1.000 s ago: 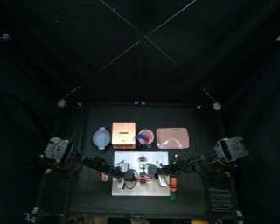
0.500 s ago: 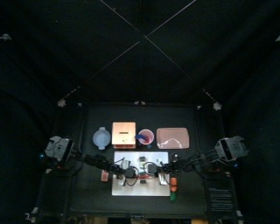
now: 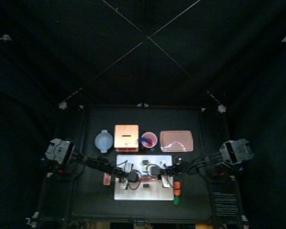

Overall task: Cut the sushi into 4 pieces with the knife
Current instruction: Cut the sushi into 4 pieces

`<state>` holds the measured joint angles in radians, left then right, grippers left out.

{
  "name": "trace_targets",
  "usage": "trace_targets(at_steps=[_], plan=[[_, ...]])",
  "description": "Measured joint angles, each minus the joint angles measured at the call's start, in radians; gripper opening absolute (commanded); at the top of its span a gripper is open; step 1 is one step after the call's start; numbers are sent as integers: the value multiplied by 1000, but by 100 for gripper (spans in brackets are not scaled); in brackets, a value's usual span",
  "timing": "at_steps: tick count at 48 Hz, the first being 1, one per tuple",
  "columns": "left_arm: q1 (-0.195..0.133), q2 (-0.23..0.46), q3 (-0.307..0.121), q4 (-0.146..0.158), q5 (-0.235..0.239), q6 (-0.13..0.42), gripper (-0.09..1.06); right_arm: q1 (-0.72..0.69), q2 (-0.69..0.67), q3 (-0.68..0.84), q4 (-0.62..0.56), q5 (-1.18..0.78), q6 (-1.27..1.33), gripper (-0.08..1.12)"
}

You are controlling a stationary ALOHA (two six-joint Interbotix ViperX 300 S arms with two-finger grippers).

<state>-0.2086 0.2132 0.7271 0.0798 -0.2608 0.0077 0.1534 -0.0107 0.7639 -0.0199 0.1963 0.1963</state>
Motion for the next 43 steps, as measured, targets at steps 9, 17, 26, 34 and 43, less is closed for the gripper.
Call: trace_targets(at_steps=[9,17,26,34,43], plan=[[0,-60,15,0,14,-2,82,-5,-29,-2,-2,41,9,19],[2,-158,48,3,20,0,83,-6,-83,-2,-2,78,6,19],[25,-281,106,12,15,2,83,-5,-187,14,8,209,8,19],[38,-364,153,14,6,0,83,-5,-314,61,67,360,11,19],[44,-439,209,14,3,0,83,-9,-437,137,170,459,12,22]])
